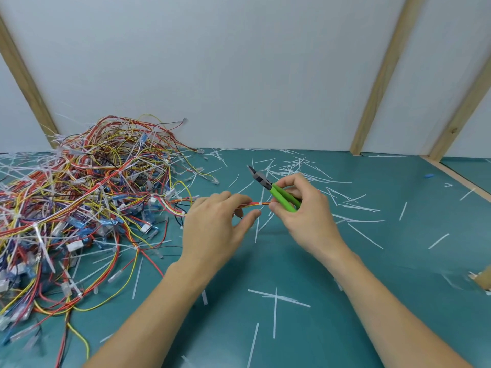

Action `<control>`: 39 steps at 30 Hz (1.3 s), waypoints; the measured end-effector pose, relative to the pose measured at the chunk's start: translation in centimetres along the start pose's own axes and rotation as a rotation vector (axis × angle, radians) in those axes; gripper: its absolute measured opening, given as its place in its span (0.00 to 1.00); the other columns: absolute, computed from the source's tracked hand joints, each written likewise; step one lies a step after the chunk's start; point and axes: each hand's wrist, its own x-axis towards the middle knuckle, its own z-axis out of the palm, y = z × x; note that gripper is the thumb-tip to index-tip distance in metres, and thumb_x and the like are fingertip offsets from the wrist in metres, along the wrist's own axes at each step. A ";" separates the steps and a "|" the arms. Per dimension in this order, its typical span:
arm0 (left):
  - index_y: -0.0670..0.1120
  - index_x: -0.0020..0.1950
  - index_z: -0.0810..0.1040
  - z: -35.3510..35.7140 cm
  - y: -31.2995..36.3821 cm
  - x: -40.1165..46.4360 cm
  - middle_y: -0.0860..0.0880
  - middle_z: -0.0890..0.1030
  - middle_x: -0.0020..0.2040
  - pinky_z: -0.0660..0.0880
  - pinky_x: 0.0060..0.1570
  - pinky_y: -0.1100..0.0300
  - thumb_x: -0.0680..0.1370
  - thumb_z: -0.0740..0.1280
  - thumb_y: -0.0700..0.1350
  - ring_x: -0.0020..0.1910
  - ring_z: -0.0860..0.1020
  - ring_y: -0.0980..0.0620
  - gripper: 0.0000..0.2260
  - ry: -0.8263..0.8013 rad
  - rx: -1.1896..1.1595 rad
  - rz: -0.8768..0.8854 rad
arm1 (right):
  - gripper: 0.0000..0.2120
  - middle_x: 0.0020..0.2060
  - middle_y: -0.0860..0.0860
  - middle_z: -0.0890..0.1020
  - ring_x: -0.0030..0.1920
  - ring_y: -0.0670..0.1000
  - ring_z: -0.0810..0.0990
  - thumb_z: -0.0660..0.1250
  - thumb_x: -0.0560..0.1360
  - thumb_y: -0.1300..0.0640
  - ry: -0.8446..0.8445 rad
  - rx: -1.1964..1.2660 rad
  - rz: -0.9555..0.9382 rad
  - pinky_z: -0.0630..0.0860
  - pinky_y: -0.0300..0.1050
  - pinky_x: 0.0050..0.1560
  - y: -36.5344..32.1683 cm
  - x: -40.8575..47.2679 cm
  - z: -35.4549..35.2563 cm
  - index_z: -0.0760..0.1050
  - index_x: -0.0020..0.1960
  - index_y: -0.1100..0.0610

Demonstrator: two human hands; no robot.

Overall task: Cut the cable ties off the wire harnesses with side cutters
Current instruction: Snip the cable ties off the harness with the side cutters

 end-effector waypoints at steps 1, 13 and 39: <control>0.56 0.48 0.85 0.1 -0.3 0.1 0.57 0.80 0.36 0.71 0.40 0.57 0.75 0.71 0.61 0.37 0.79 0.54 0.10 -0.005 -0.052 -0.046 | 0.15 0.42 0.44 0.86 0.45 0.43 0.83 0.76 0.74 0.61 -0.013 0.022 0.005 0.75 0.31 0.45 -0.1 0.0 0.1 0.75 0.50 0.45; 0.55 0.44 0.87 2.1 -2.2 -0.2 0.50 0.83 0.32 0.77 0.40 0.49 0.74 0.75 0.57 0.35 0.80 0.44 0.07 -0.228 -0.489 -0.441 | 0.15 0.44 0.39 0.85 0.47 0.45 0.83 0.81 0.67 0.44 -0.154 -0.200 -0.086 0.80 0.48 0.54 0.2 1.3 -3.9 0.80 0.49 0.44; 0.53 0.42 0.84 2.2 -2.7 -0.3 0.53 0.66 0.22 0.58 0.29 0.62 0.82 0.66 0.52 0.26 0.64 0.53 0.11 -0.321 -0.367 -0.331 | 0.15 0.45 0.33 0.82 0.47 0.42 0.79 0.79 0.66 0.39 -0.219 -0.489 -0.137 0.74 0.53 0.59 1.6 1.4 -3.8 0.83 0.51 0.41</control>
